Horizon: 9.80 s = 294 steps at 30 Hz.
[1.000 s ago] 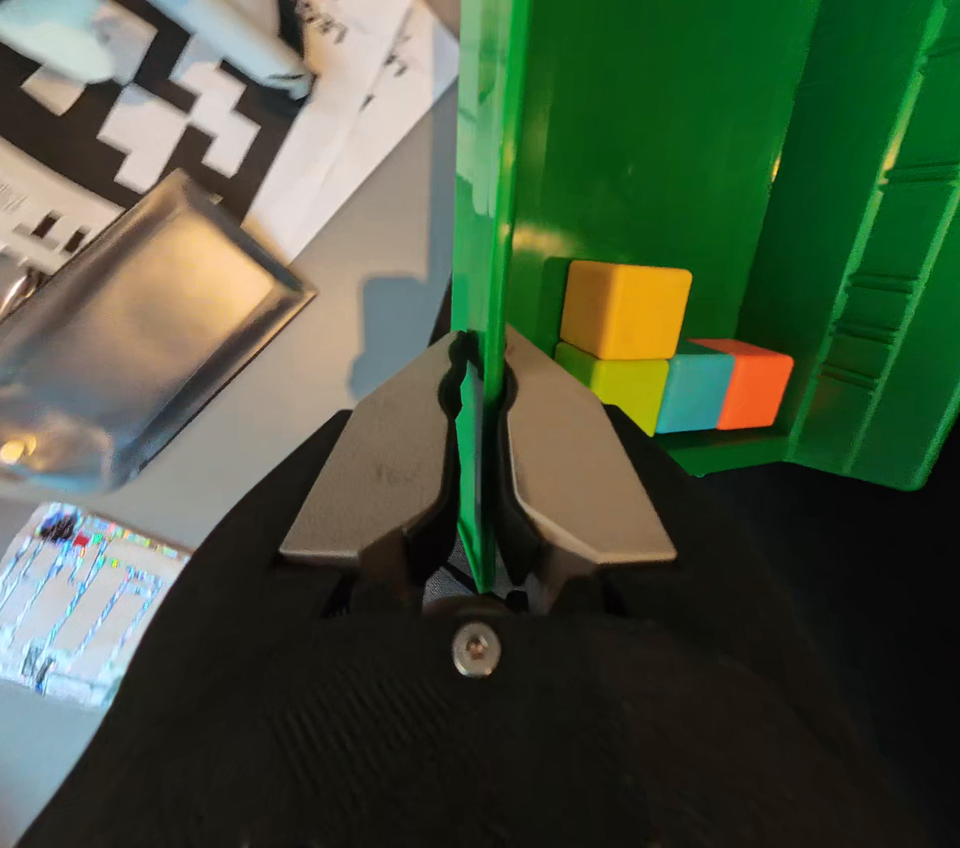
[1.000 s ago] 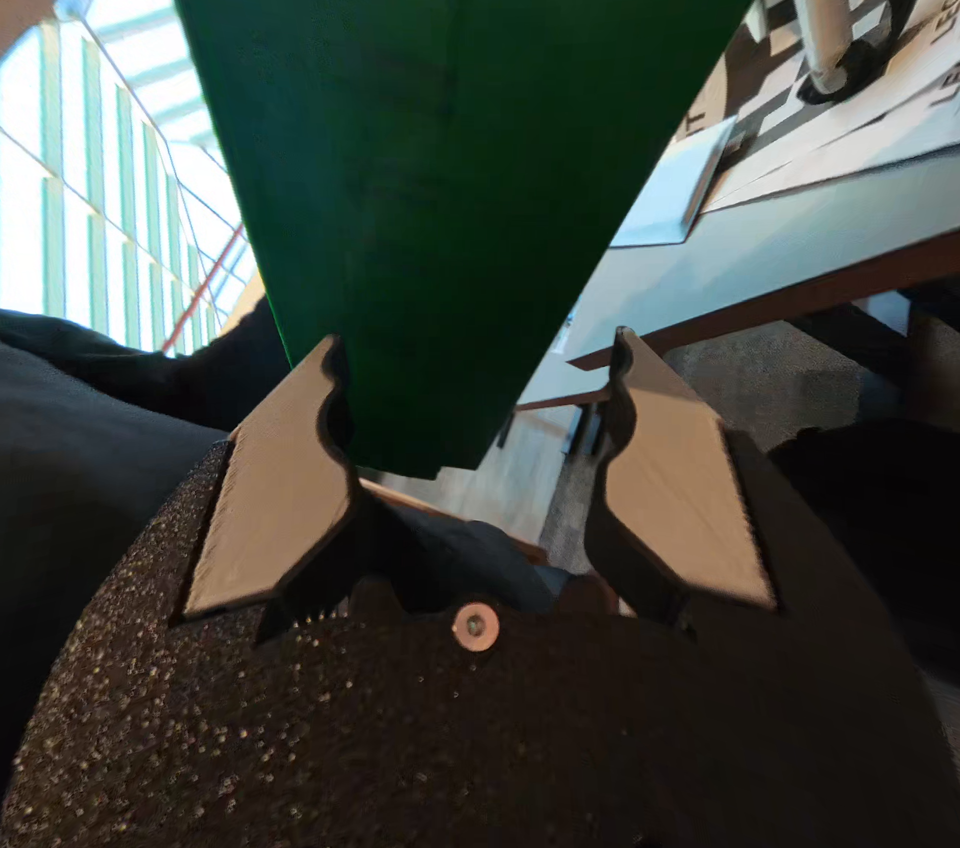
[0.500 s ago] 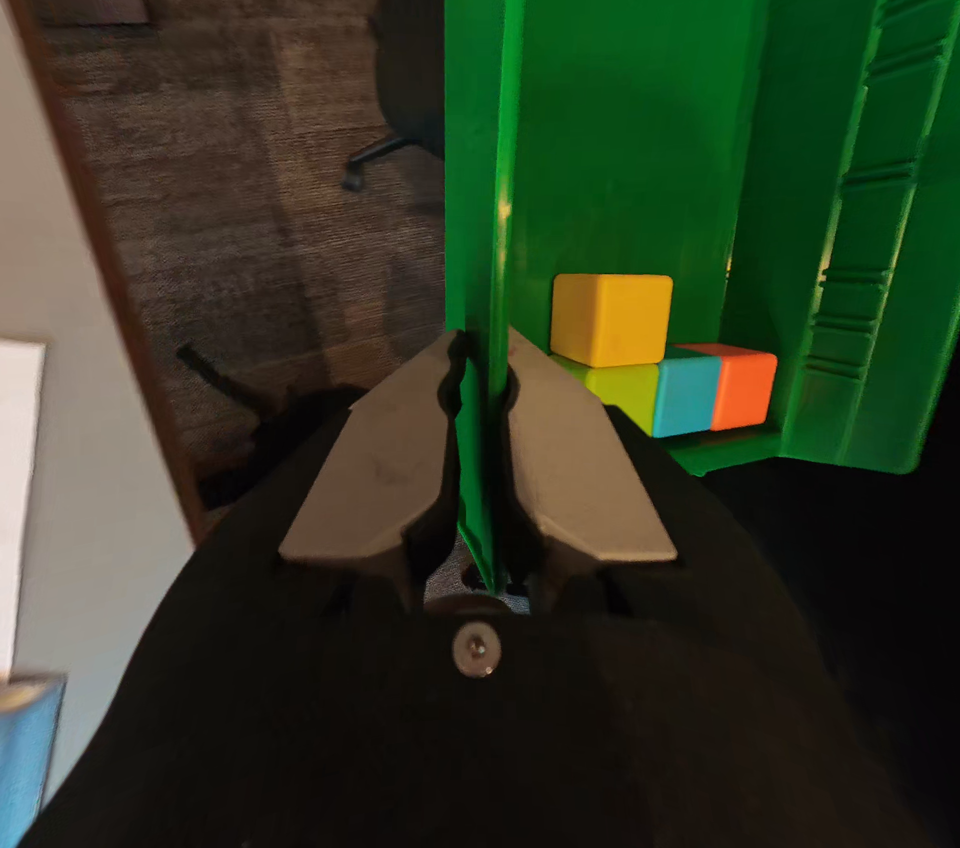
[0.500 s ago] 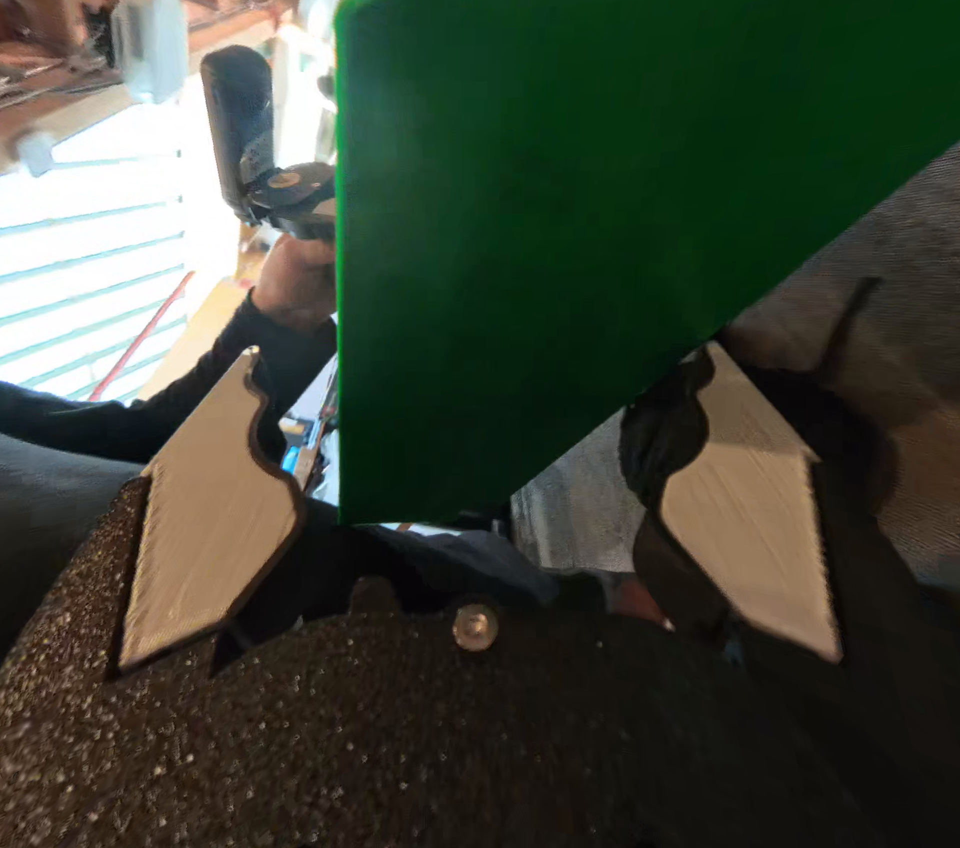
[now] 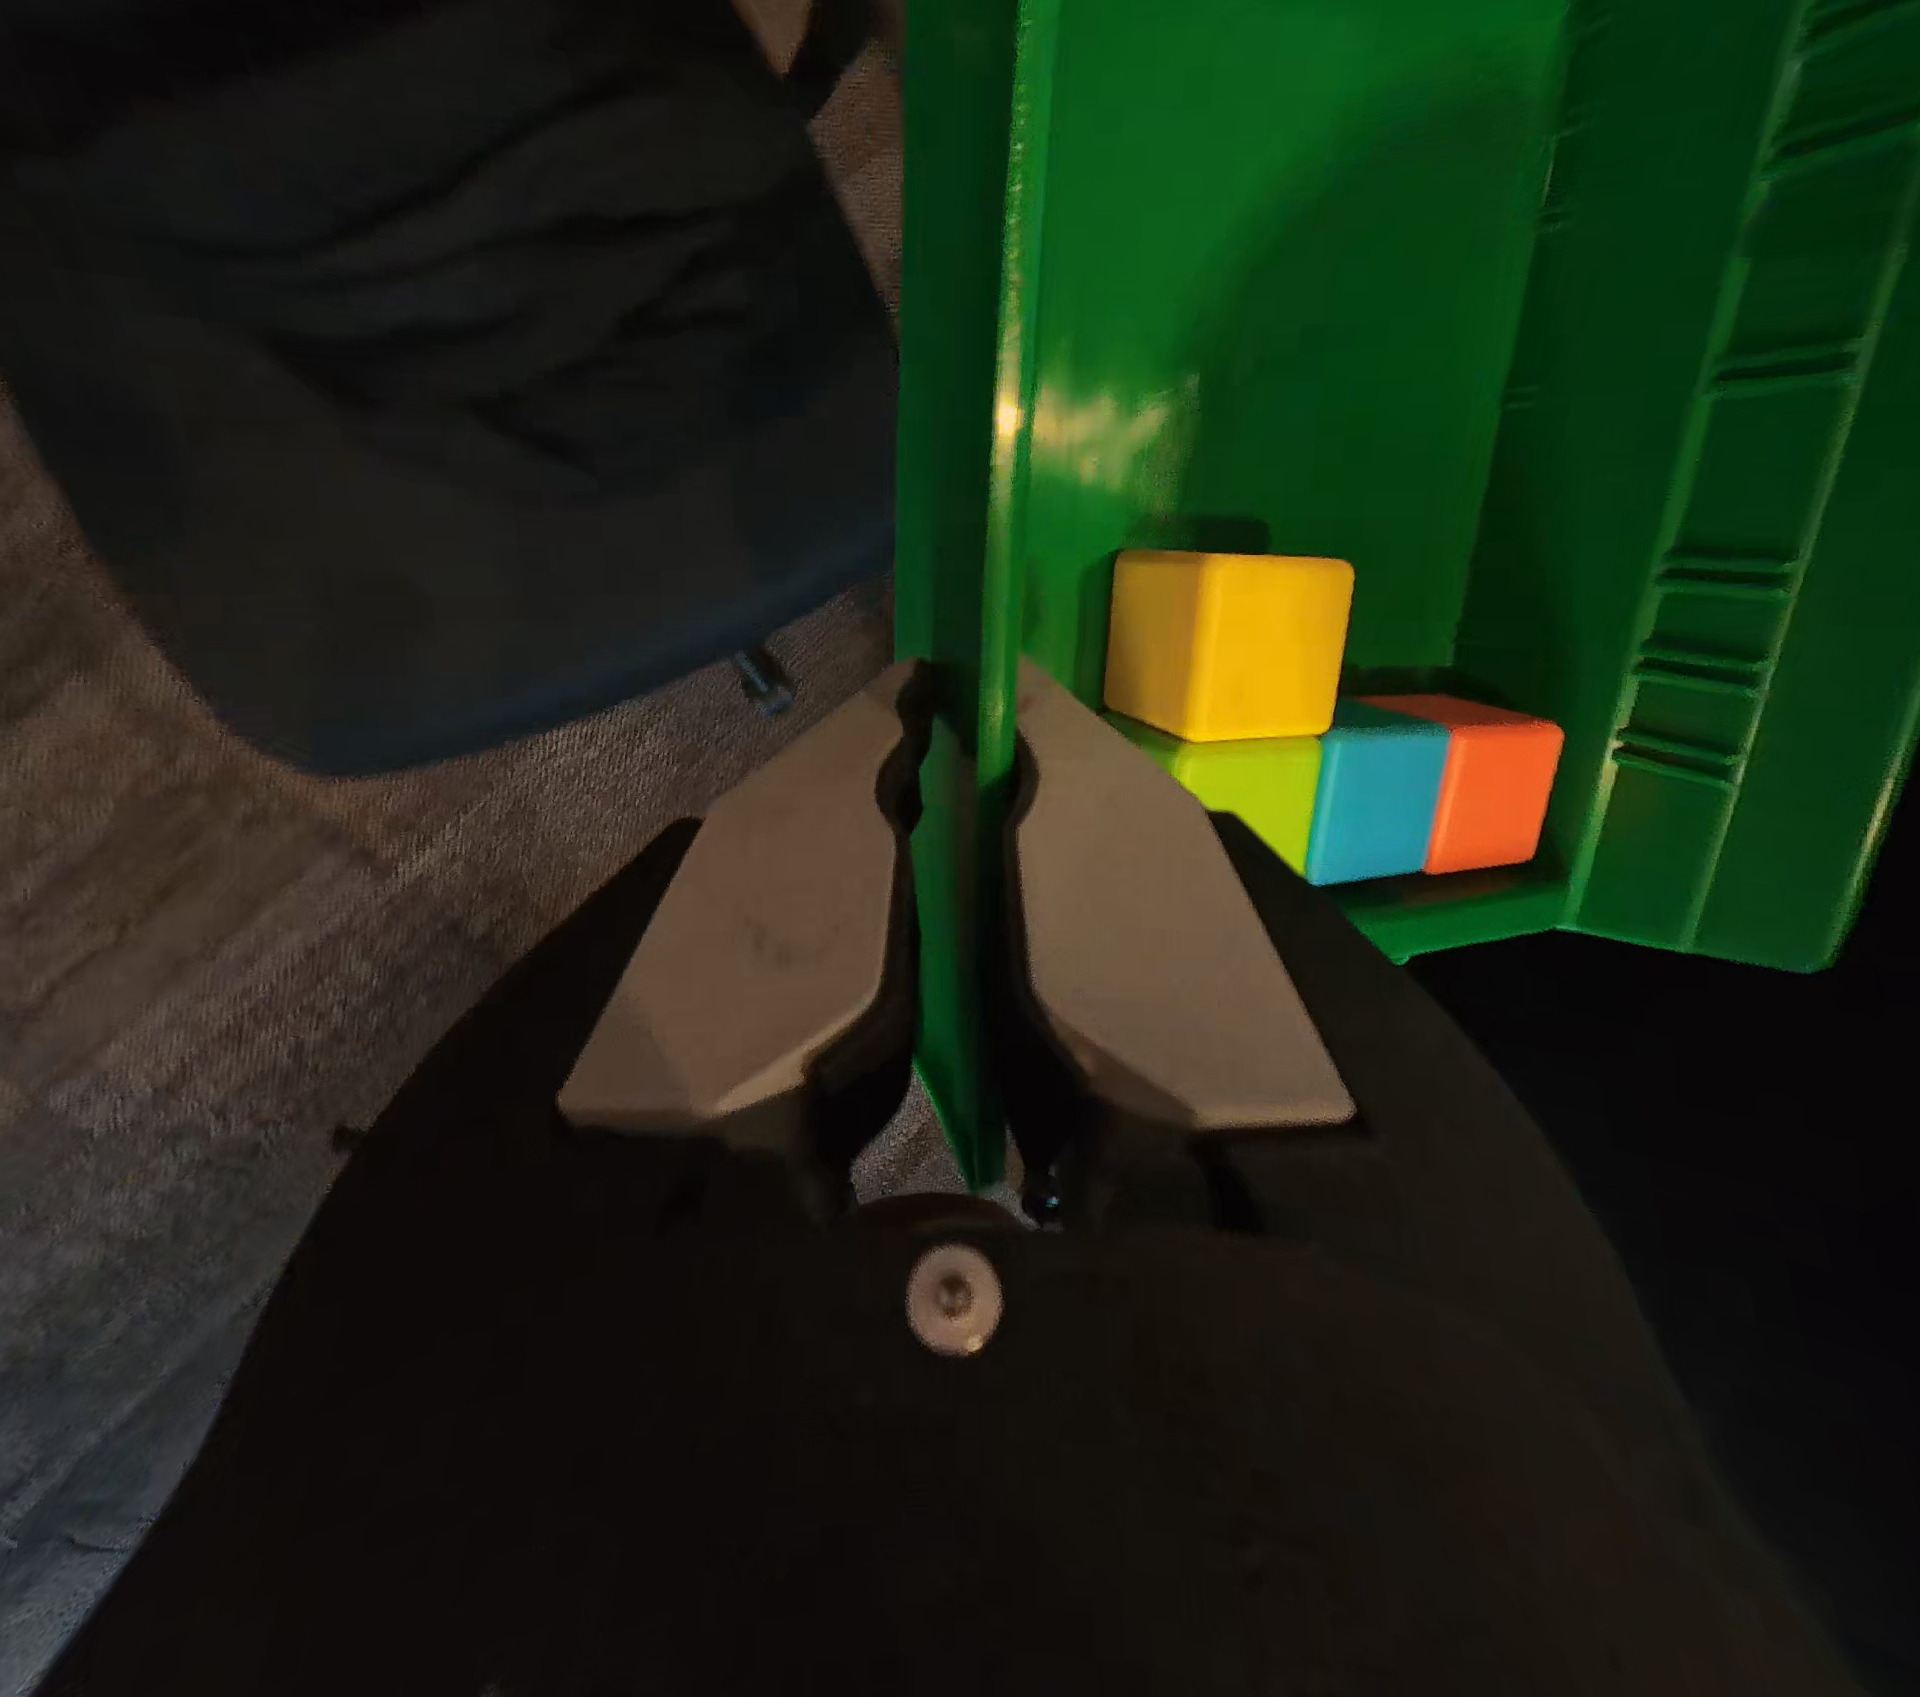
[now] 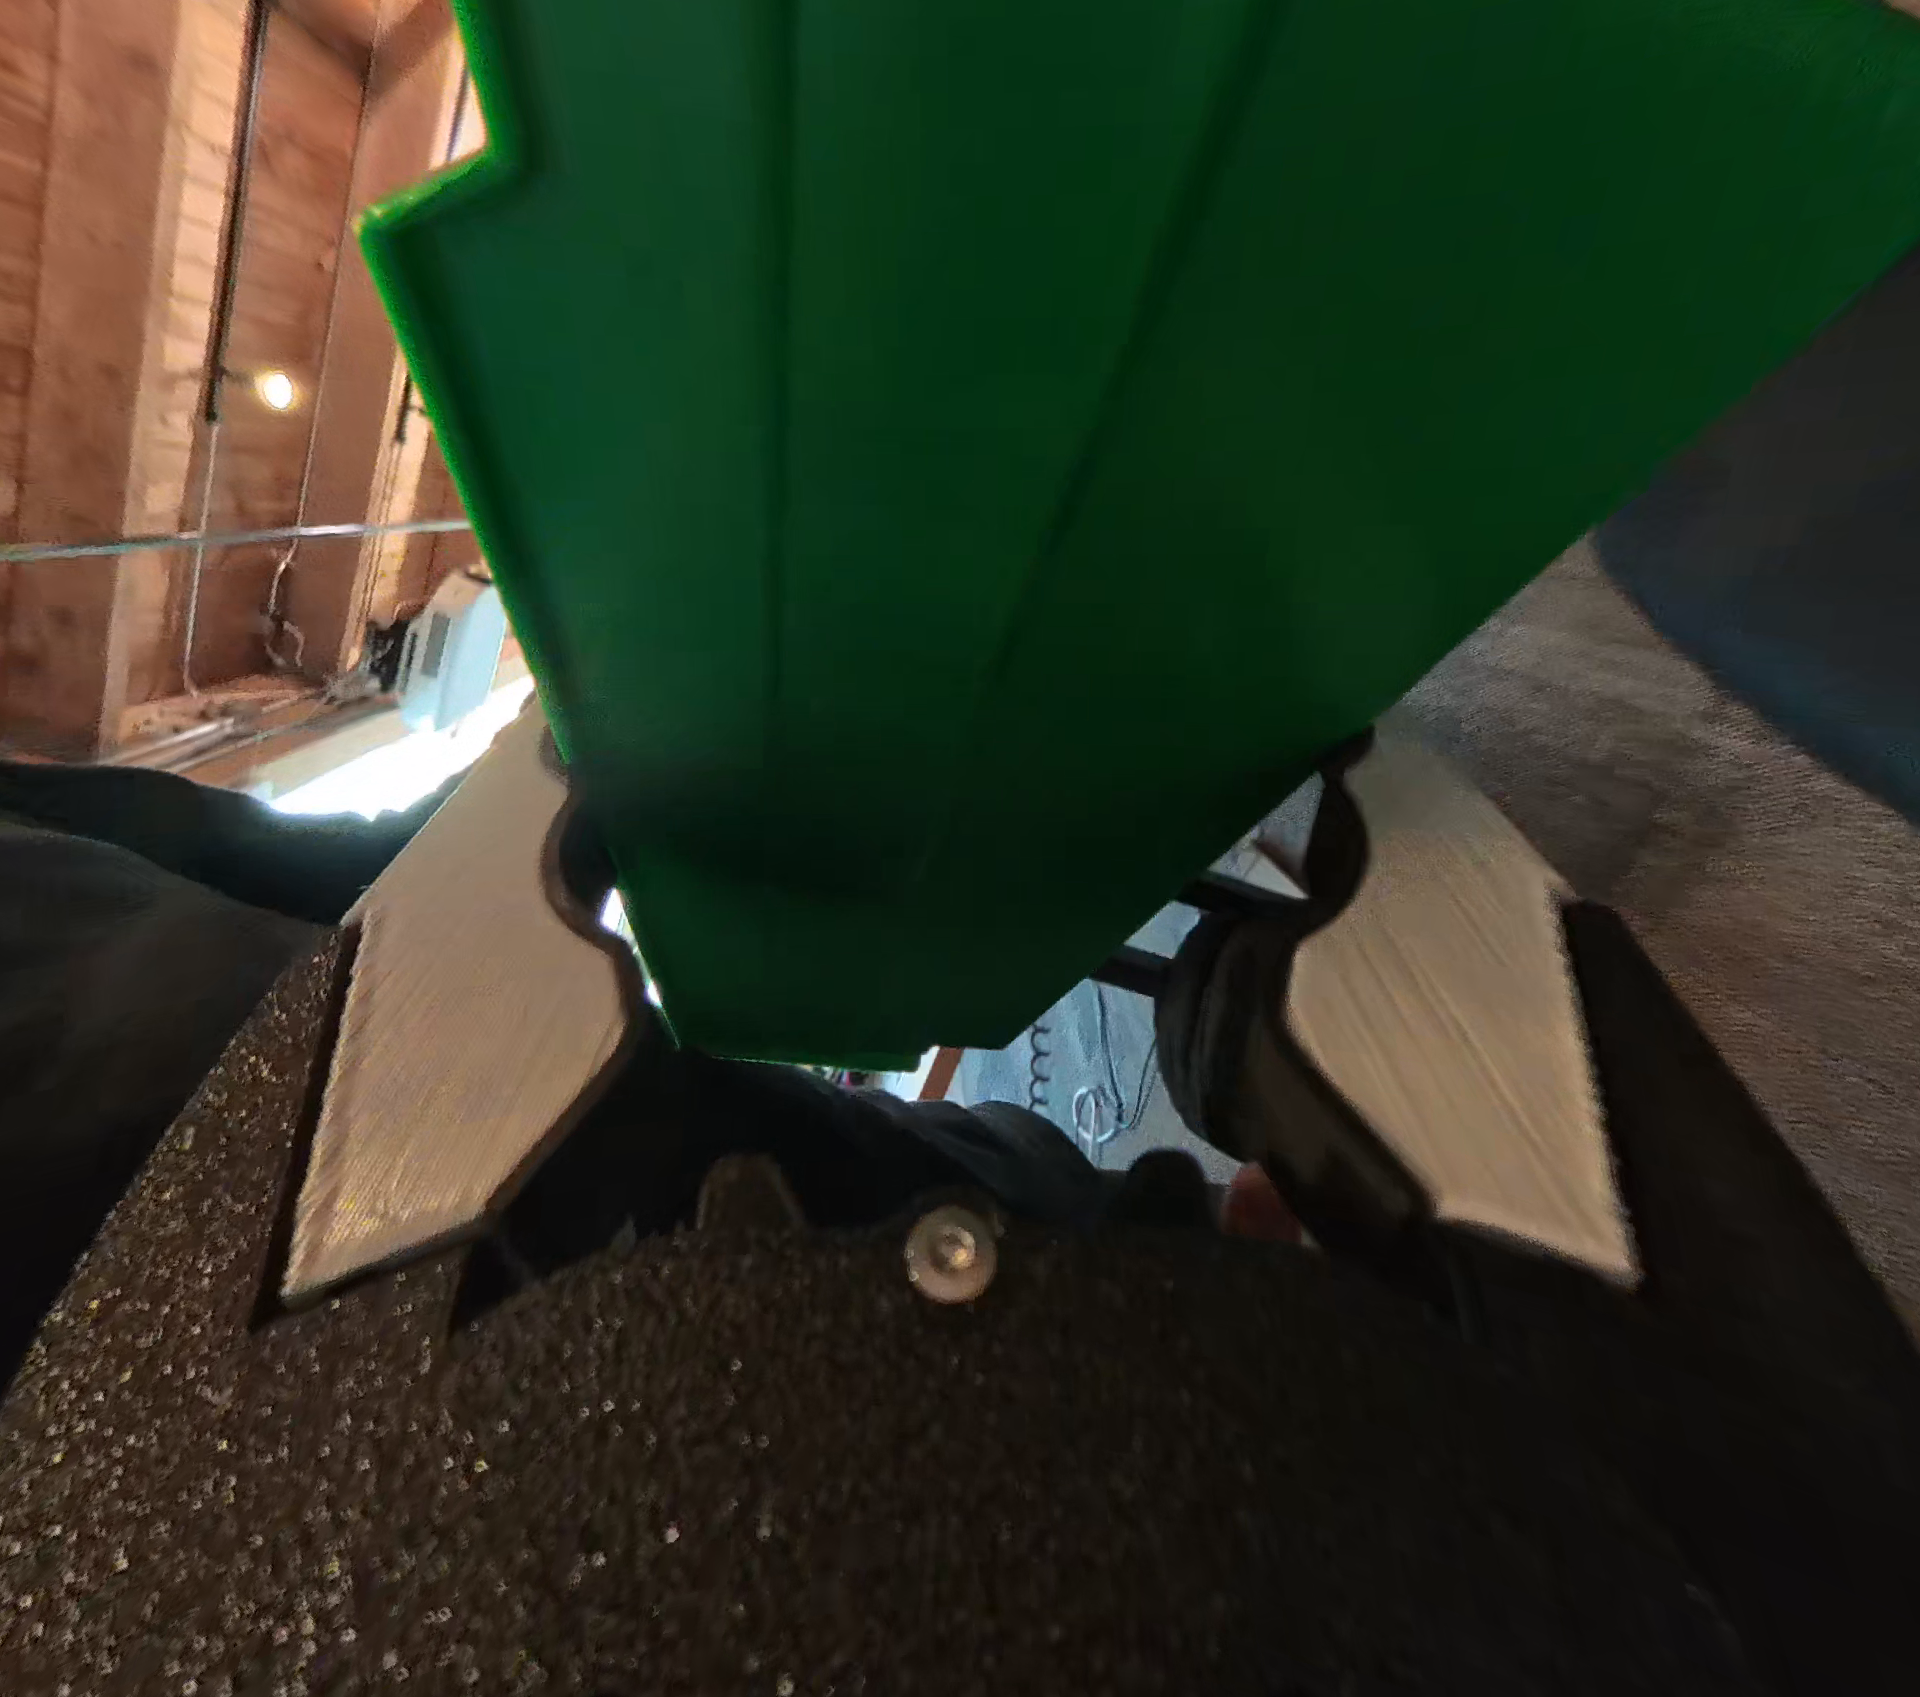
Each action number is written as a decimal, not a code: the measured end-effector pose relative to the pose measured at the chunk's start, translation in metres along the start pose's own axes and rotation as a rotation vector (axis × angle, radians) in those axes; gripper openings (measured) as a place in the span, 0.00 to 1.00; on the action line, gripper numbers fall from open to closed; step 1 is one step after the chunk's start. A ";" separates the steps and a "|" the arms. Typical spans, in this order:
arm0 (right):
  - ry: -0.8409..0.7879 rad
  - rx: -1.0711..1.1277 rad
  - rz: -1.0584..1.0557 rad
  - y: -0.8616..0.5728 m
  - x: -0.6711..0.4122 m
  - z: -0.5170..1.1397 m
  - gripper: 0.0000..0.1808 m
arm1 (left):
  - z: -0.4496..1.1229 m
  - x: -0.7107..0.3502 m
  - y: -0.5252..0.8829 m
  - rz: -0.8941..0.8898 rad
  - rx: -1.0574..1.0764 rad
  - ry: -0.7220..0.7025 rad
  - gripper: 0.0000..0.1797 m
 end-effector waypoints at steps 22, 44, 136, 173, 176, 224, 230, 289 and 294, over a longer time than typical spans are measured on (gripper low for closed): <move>-0.410 0.394 0.006 -0.153 -0.435 -0.430 0.75 | 0.332 -0.609 -0.124 0.536 0.211 0.137 0.02; 0.228 0.017 -0.060 -0.390 -1.090 -0.043 0.75 | 0.270 -0.960 0.426 -0.091 -0.195 0.007 0.01; 1.649 -0.394 -0.212 -0.150 -0.385 3.205 0.75 | -1.116 0.715 2.675 -1.369 -0.596 -0.351 0.02; 1.391 -0.440 -0.216 0.039 0.089 4.545 0.75 | -1.825 1.584 3.650 -1.091 -0.647 -0.192 0.02; 1.347 -0.448 -0.175 0.024 0.108 4.665 0.75 | -1.864 1.638 3.755 -1.092 -0.655 -0.147 0.01; 1.556 -0.426 -0.269 0.106 0.306 6.464 0.75 | -2.618 2.370 5.191 -1.264 -0.632 -0.322 0.01; 1.511 -0.355 -0.283 0.102 0.366 6.686 0.75 | -2.690 2.498 5.374 -1.213 -0.581 -0.420 0.02; 2.386 -0.980 -0.437 0.727 1.929 8.200 0.76 | -3.640 4.275 5.880 -2.160 -0.952 -0.564 0.02; 2.354 -1.019 -0.553 0.767 2.106 8.231 0.75 | -3.661 4.459 5.846 -2.146 -0.984 -0.617 0.02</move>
Point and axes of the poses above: each gripper's, where its closed fingertips meet, z out along the fingers, x out of its underside, y = z × x across the jaws, the point moved 2 cm from there along -z, back along the fingers, and after that the axes turned 2 degrees about y, right-handed, at the moved point
